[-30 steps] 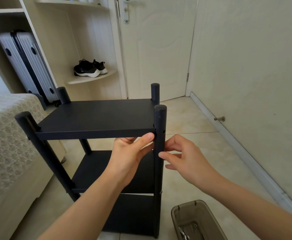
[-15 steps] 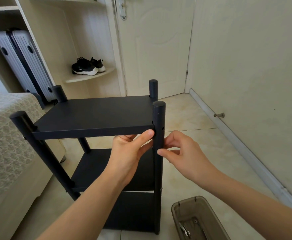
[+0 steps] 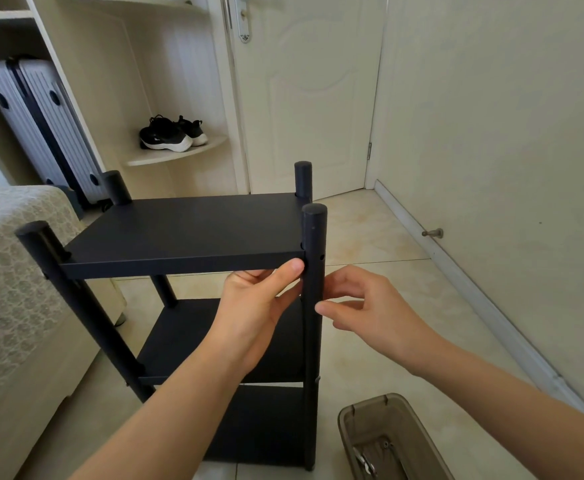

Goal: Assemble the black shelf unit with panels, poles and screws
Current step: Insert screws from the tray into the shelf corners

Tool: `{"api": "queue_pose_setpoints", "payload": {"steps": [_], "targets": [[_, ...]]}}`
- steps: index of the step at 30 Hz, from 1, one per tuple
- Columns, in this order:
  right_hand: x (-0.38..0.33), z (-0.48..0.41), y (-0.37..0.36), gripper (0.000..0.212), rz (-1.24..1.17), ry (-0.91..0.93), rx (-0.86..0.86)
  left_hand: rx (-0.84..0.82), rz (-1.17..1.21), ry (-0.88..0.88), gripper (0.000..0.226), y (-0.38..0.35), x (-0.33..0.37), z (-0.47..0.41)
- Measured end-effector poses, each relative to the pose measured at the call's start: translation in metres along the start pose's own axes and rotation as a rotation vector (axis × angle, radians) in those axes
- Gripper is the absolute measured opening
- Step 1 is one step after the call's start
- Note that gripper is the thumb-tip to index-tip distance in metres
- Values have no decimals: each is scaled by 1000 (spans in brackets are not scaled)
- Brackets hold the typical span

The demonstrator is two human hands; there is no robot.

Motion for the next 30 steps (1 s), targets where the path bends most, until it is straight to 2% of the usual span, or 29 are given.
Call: {"api": "queue_pose_setpoints", "payload": {"steps": [4, 8, 16, 24, 30], "targets": [[14, -3, 8, 19, 31, -9, 19, 15, 12, 12, 26, 2, -3, 1], [44, -7, 16, 16, 82, -59, 15, 29, -4, 14, 32, 5, -3, 3], [133, -12, 5, 21, 300, -274, -94, 25, -4, 30, 51, 5, -5, 2], [237, -16, -33, 22, 419, -505, -158, 14, 14, 38, 43, 6, -7, 3], [307, 0, -87, 32, 659, -666, -395, -33, 16, 26, 38, 3, -6, 2]]}}
Point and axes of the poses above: each hand's wrist, its own z-axis away from the middle knuckle, its own y-axis out of the back of the hand, x = y × z, the point moved 10 cm from there along -z, towards the middle knuckle, and after that the axes turned 11 degrees about -y, right-handed, at the moved point
